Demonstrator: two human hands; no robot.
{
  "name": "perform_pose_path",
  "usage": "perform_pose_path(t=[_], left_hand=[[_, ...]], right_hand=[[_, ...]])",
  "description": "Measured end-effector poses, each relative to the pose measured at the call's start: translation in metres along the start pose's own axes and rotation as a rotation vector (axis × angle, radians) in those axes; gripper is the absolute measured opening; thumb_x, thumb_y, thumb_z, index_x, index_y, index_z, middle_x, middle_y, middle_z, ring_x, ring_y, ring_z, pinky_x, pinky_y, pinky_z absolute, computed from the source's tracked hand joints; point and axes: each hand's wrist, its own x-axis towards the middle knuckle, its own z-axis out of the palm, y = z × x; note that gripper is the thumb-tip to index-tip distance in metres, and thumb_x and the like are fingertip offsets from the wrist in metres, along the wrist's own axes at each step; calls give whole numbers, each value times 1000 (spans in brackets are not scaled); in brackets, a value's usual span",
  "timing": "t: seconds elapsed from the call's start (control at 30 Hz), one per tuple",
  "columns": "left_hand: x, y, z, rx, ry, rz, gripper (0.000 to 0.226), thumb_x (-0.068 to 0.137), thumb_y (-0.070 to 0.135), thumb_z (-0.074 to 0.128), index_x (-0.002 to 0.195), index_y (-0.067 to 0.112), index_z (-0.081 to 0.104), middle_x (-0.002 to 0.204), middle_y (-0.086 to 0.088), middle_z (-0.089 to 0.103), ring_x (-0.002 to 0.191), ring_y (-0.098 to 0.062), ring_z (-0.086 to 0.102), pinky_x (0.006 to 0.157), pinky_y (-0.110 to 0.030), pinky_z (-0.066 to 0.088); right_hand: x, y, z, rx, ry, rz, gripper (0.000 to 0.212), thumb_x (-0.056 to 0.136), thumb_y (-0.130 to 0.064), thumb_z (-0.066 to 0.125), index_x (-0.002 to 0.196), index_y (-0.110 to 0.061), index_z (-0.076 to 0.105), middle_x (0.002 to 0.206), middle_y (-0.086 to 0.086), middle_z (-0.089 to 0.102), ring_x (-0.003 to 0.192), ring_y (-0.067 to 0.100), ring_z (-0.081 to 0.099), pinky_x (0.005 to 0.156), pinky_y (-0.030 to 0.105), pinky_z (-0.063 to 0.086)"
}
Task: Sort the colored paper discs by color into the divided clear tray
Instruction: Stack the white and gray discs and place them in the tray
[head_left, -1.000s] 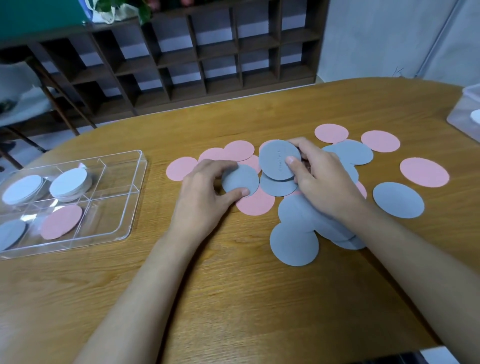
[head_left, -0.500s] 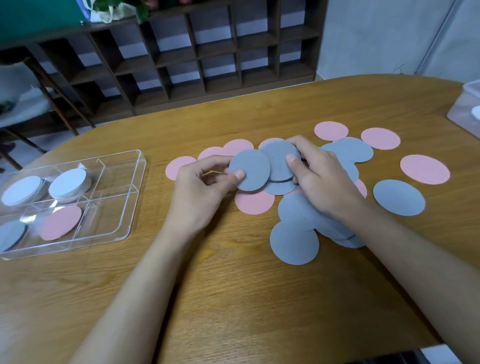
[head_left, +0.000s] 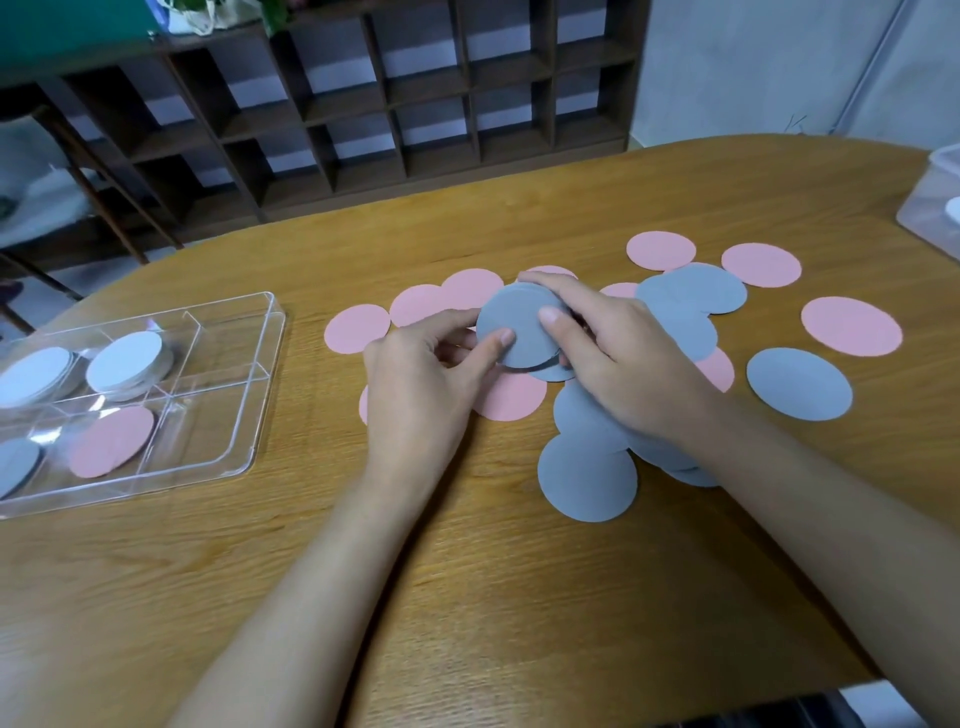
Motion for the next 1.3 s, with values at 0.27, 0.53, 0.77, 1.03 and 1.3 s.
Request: perform_pose_path(t=[0.27, 0.53, 0.77, 1.03, 1.3], left_hand=[[-1, 8, 5, 15, -9, 28, 18, 86, 30, 85, 95, 16, 82, 74, 8, 77, 66, -5, 70, 69, -18, 55], [-4, -10, 12, 262, -284, 221, 42, 88, 45, 79, 123, 21, 75, 133, 7, 66, 124, -13, 61, 102, -35, 53], [-5, -13, 14, 397, -496, 281, 59, 97, 52, 65, 148, 24, 56, 156, 5, 52, 148, -14, 43, 116, -46, 41], [0, -14, 5, 398, -345, 258, 54, 85, 59, 74, 129, 28, 70, 104, 10, 66, 98, -16, 61, 79, -42, 53], [1, -8, -5, 409, -200, 443, 31, 107, 37, 51, 105, 19, 76, 95, 7, 75, 83, -17, 52, 71, -32, 43]], right_hand=[[4, 5, -11, -138, -51, 6, 34, 111, -21, 39, 141, -26, 55, 78, -20, 54, 77, 4, 56, 65, 17, 36], [10, 19, -29, -135, 132, 76, 29, 111, -19, 39, 133, -21, 57, 112, 1, 68, 103, 19, 58, 87, 37, 46], [10, 18, -33, -160, 184, 117, 30, 111, -20, 38, 137, -20, 54, 116, 2, 65, 104, 14, 55, 89, 40, 48], [11, 19, -31, -126, 168, 135, 29, 110, -22, 40, 134, -22, 57, 101, -5, 64, 95, 16, 60, 87, 40, 52], [8, 16, -24, -116, 95, 89, 22, 110, -20, 41, 124, -21, 58, 86, -8, 62, 89, 22, 62, 85, 46, 50]])
